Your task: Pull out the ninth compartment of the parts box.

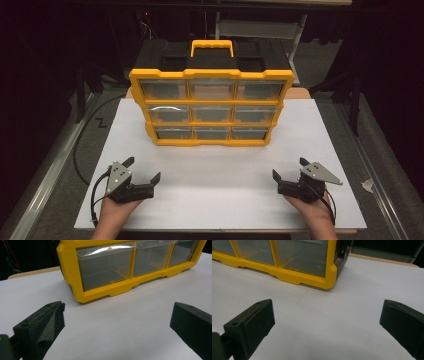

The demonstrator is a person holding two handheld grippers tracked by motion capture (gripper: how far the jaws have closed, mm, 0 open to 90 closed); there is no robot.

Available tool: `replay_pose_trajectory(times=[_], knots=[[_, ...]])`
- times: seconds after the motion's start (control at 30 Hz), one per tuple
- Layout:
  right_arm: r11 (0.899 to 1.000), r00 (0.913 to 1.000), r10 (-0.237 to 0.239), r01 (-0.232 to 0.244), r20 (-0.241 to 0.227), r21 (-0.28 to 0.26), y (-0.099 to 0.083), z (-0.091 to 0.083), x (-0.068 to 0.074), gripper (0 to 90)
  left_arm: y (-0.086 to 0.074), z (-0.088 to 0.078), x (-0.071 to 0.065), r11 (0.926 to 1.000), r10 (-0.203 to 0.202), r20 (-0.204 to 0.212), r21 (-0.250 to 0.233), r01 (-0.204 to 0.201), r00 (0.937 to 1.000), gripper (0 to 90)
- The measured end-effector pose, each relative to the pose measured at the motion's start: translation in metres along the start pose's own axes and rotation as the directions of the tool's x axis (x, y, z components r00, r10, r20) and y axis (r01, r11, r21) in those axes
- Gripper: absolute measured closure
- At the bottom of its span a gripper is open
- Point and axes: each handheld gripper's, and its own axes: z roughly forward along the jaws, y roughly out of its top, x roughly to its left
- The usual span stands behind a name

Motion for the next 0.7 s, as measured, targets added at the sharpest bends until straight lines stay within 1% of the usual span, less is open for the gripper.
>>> replay_pose_trajectory(times=[0.07, 0.13, 0.2, 0.27, 0.3, 0.37, 0.43, 0.5, 0.57, 0.63, 0.7], knots=[[1.000, 1.0000, 0.000, 0.000, -0.007, 0.002, -0.0014, 0.0006, 0.0000, 1.1, 0.0013, 0.0002, -0.0001, 0.9998, -0.013, -0.006, -0.018, 0.013, 0.9999, 0.2], [1.000, 0.9999, -0.011, 0.011, -0.009, 0.009, -0.0035, 0.0010, 0.0003, 1.1, 0.0021, 0.0004, -0.0004, 0.9993, -0.024, -0.012, -0.030, 0.023, 0.9997, 0.2], [1.000, 1.0000, -0.009, 0.009, -0.003, 0.007, -0.0045, -0.0002, -0.0010, 1.1, 0.0021, 0.0021, -0.0011, 0.9994, -0.022, -0.014, -0.029, 0.022, 0.9997, 0.2], [1.000, 1.0000, -0.007, 0.007, -0.002, 0.006, -0.0046, -0.0008, -0.0016, 1.1, 0.0018, 0.0035, -0.0021, 0.9997, -0.015, -0.009, -0.021, 0.015, 0.9998, 0.2], [1.000, 1.0000, -0.008, 0.008, 0.001, 0.005, -0.0046, -0.0016, -0.0021, 1.1, 0.0018, 0.0038, -0.0029, 0.9997, -0.014, 0.001, -0.022, 0.014, 0.9999, 0.2], [1.000, 0.9999, -0.011, 0.011, 0.012, 0.000, -0.0048, -0.0029, -0.0025, 1.1, 0.0017, 0.0036, -0.0036, 0.9996, -0.011, 0.004, -0.026, 0.011, 0.9999, 0.1], [1.000, 0.9998, -0.011, 0.011, 0.016, -0.001, -0.0044, -0.0030, -0.0024, 1.1, 0.0016, 0.0042, -0.0036, 0.9998, -0.014, 0.012, -0.016, 0.015, 0.9998, 0.1], [1.000, 0.9995, -0.019, 0.020, 0.026, -0.004, -0.0037, -0.0032, -0.0017, 1.1, 0.0017, 0.0054, -0.0034, 0.9998, -0.017, 0.021, -0.007, 0.017, 0.9996, 0.1], [0.999, 0.9989, -0.037, 0.037, 0.029, -0.007, -0.0029, -0.0014, -0.0011, 1.1, 0.0025, 0.0058, -0.0035, 0.9998, -0.015, 0.026, -0.010, 0.015, 0.9995, 0.1], [0.999, 0.9989, -0.035, 0.035, 0.030, -0.005, -0.0027, 0.0000, -0.0013, 1.1, 0.0030, 0.0057, -0.0033, 0.9996, -0.023, 0.030, -0.013, 0.023, 0.9993, 0.2], [0.999, 0.9990, -0.032, 0.032, 0.032, 0.000, -0.0020, 0.0024, -0.0017, 1.2, 0.0031, 0.0051, -0.0027, 0.9995, -0.030, 0.032, -0.004, 0.030, 0.9990, 0.1]])
